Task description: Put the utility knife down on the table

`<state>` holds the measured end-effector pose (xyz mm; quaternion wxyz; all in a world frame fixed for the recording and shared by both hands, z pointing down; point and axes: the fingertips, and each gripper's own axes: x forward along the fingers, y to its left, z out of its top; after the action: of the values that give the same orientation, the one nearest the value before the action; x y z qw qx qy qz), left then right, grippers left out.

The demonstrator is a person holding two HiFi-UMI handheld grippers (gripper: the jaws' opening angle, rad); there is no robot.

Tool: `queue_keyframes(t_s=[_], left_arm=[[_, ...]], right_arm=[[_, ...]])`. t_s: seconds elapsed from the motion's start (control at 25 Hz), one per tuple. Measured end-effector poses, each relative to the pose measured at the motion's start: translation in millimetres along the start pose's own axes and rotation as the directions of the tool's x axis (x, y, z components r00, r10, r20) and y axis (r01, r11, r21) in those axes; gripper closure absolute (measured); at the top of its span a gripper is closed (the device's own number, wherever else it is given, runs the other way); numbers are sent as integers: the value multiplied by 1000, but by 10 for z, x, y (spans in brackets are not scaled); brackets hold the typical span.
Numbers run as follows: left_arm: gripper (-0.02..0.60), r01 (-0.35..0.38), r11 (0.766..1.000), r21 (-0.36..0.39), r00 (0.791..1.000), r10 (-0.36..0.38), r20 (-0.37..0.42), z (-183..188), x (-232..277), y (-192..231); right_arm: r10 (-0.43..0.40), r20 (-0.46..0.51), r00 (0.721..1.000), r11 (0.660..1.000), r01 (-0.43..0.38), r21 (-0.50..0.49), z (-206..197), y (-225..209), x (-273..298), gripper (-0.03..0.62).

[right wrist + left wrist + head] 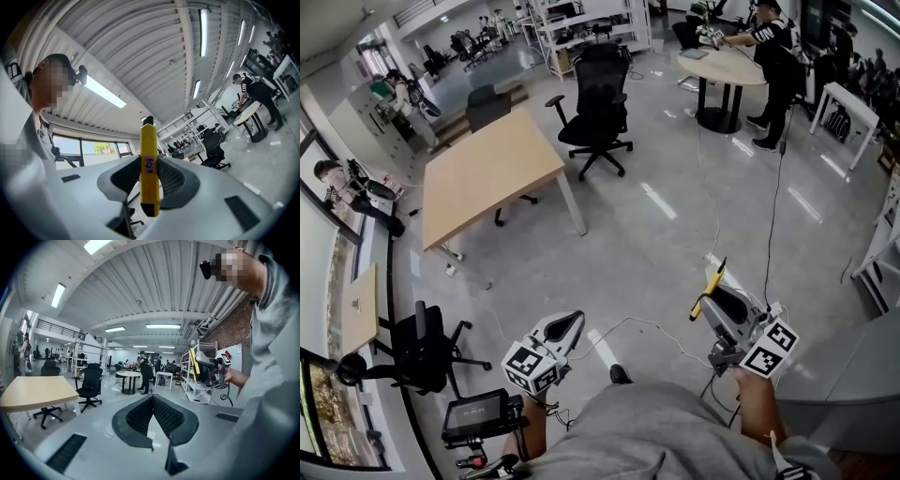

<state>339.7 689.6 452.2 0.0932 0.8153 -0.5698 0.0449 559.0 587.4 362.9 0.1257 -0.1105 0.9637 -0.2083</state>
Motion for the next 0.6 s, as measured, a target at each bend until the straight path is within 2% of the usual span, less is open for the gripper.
queue_keyframes(t_s=[0.32, 0.6], left_arm=[[575, 38, 999, 13, 999, -39, 24, 296, 288, 700], [575, 64, 998, 9, 998, -64, 29, 234, 415, 1263]], right_arm=[[-26, 27, 999, 999, 27, -37, 208, -204, 667, 477], [-58, 36, 998, 997, 59, -43, 73, -354, 1110, 477]])
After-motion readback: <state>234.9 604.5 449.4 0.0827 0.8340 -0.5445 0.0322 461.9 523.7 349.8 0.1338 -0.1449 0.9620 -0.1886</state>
